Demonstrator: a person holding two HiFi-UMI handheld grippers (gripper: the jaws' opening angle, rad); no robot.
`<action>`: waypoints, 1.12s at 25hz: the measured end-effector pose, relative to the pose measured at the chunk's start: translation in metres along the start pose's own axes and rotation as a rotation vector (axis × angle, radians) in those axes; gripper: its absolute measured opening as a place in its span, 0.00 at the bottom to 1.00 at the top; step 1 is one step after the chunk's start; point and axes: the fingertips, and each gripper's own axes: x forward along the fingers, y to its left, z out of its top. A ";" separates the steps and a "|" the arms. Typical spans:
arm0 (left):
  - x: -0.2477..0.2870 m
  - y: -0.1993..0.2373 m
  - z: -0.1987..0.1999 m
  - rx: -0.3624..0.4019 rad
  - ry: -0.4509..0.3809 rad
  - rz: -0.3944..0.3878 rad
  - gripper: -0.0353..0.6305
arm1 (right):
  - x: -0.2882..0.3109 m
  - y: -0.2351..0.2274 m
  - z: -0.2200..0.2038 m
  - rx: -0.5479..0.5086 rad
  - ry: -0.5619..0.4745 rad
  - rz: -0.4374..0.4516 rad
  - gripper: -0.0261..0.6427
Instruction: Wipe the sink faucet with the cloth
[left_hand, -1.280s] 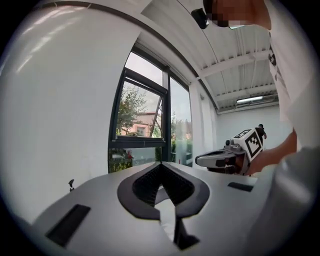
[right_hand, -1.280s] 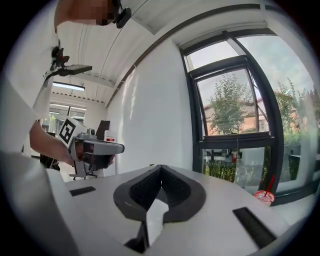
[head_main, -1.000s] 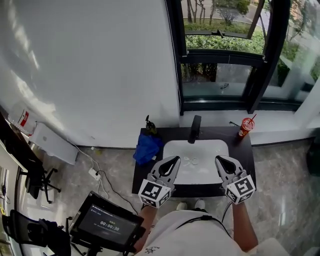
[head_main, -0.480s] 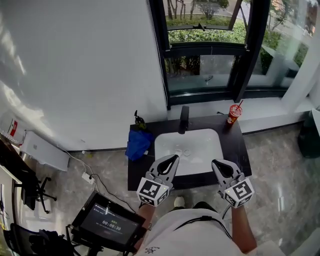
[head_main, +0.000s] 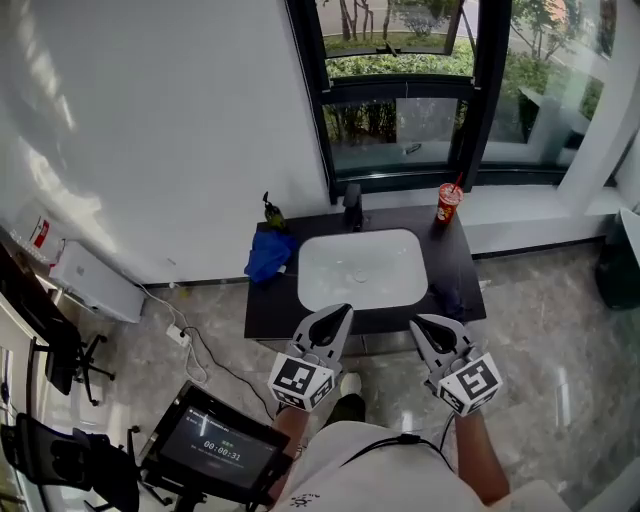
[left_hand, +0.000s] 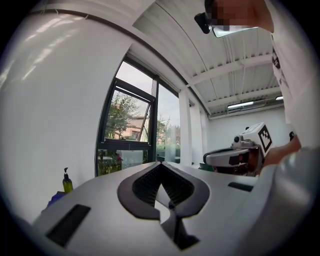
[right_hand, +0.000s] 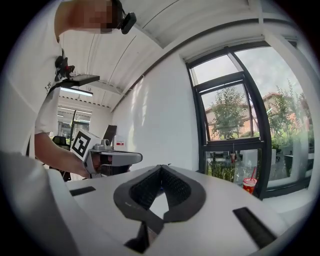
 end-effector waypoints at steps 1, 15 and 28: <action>-0.009 -0.017 -0.003 -0.010 -0.002 0.006 0.05 | -0.017 0.007 -0.004 0.005 0.004 0.000 0.05; -0.128 -0.177 -0.015 -0.032 0.018 0.090 0.05 | -0.183 0.089 -0.019 0.007 0.028 0.021 0.05; -0.165 -0.181 -0.002 0.005 -0.012 0.052 0.05 | -0.191 0.126 -0.002 -0.016 -0.010 -0.009 0.05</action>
